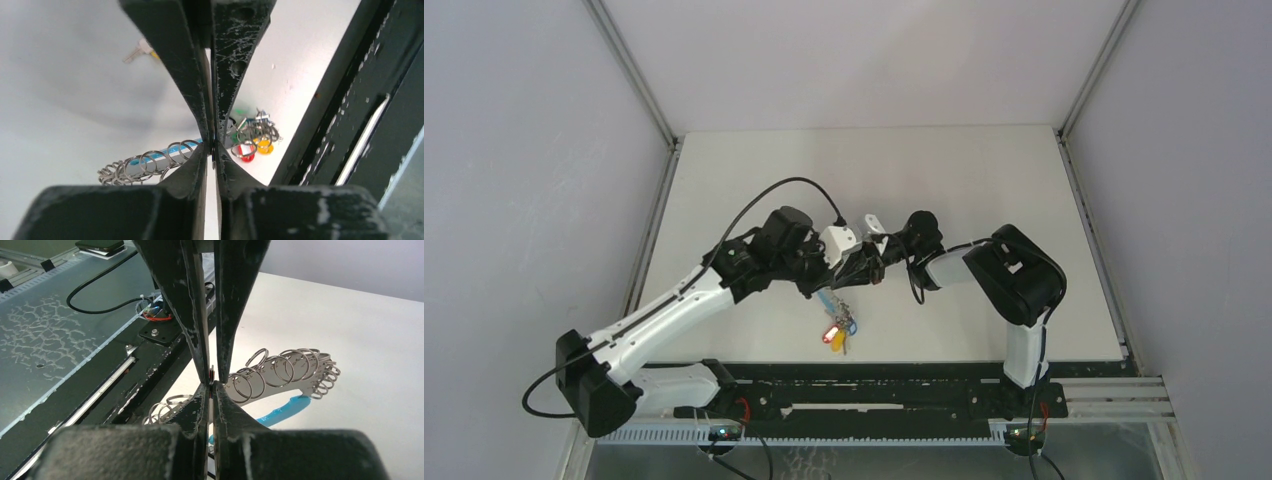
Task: Put the keys on the keyring
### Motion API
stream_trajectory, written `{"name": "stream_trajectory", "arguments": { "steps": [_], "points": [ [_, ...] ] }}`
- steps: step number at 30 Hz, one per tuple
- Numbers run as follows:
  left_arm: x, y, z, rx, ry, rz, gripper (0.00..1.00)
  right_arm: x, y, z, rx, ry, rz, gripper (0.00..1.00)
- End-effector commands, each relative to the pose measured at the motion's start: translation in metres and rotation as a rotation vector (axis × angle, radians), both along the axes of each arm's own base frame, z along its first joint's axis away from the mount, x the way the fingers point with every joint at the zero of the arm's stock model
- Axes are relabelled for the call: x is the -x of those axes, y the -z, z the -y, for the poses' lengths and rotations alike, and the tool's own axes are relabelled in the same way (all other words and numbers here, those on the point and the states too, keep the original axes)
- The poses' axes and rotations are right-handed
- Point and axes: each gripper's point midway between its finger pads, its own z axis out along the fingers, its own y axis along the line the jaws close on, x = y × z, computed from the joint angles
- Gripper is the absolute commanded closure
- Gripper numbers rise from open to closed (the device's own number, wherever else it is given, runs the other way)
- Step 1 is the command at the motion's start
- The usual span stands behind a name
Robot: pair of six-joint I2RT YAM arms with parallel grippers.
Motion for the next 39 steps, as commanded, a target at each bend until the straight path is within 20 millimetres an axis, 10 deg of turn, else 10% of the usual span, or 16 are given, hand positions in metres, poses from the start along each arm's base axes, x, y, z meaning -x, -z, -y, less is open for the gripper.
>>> {"name": "stream_trajectory", "arguments": {
  "steps": [1,16,39],
  "points": [
    [-0.015,-0.032,0.009,0.199,-0.11,0.148,0.8,-0.006,-0.016,0.001,-0.048,0.022,0.027,1.0],
    [-0.016,-0.023,-0.015,0.77,-0.321,0.449,0.59,-0.01,-0.017,0.007,-0.042,0.038,0.014,1.0],
    [0.0,-0.005,-0.005,0.77,-0.161,0.489,0.63,-0.011,-0.023,0.012,-0.037,0.058,-0.014,1.0]
  ]
}}
